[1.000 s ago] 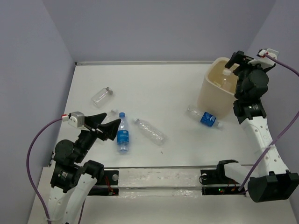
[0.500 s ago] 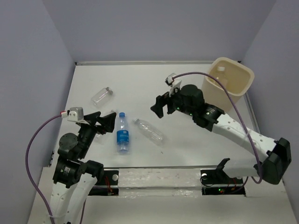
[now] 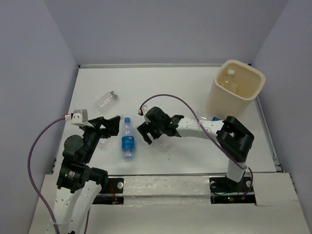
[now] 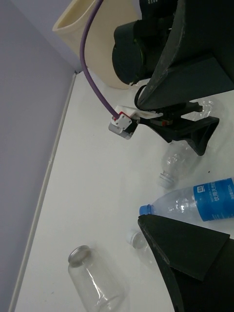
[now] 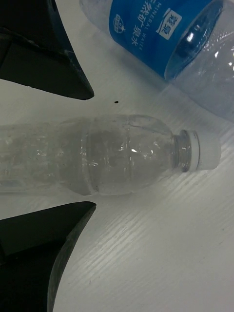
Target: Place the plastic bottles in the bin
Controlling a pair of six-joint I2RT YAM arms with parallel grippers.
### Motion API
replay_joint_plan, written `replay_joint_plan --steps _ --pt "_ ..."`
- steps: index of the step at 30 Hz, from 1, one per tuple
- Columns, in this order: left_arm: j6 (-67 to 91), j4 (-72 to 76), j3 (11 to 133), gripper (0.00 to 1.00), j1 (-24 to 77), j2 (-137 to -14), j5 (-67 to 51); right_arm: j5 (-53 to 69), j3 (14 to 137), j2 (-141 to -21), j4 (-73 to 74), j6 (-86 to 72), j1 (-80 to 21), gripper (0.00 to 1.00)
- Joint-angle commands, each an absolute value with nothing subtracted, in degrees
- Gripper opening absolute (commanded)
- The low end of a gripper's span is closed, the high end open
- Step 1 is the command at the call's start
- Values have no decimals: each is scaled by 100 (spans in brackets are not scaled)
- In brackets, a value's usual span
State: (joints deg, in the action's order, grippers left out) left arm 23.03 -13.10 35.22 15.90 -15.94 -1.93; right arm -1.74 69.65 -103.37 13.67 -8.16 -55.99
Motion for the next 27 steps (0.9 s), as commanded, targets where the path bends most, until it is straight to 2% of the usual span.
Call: replay_joint_plan --steps 1,5,7,10,17,20,21,27 --pt "2285 -1046 3568 99 1556 -1635 -307 -290 7462 -10687 1459 -747 -5616 87" --pt "2276 -1020 3551 99 1547 -1608 -351 -772 7550 -10916 1494 -738 -5616 72" --pt "2276 -1002 3551 99 1556 -1591 -378 -1123 7559 -10803 1512 -764 -5616 56" --pt "2276 -1002 3542 99 1556 -1573 -422 -1493 7541 -10495 1512 -747 -5616 45" --pt "2276 -967 3533 99 1635 -1477 -457 -3144 7672 -8677 1468 -247 -5196 40" --pt "2276 -958 3524 99 1714 -1398 -475 -3331 7638 -7640 986 -62 -4222 41" --pt "2276 -949 3516 99 1731 -1363 -475 -3314 7542 -7177 575 -62 -3549 41" --pt "2276 -932 3507 99 1854 -1222 -501 -3665 7444 -6706 -798 307 -1839 41"
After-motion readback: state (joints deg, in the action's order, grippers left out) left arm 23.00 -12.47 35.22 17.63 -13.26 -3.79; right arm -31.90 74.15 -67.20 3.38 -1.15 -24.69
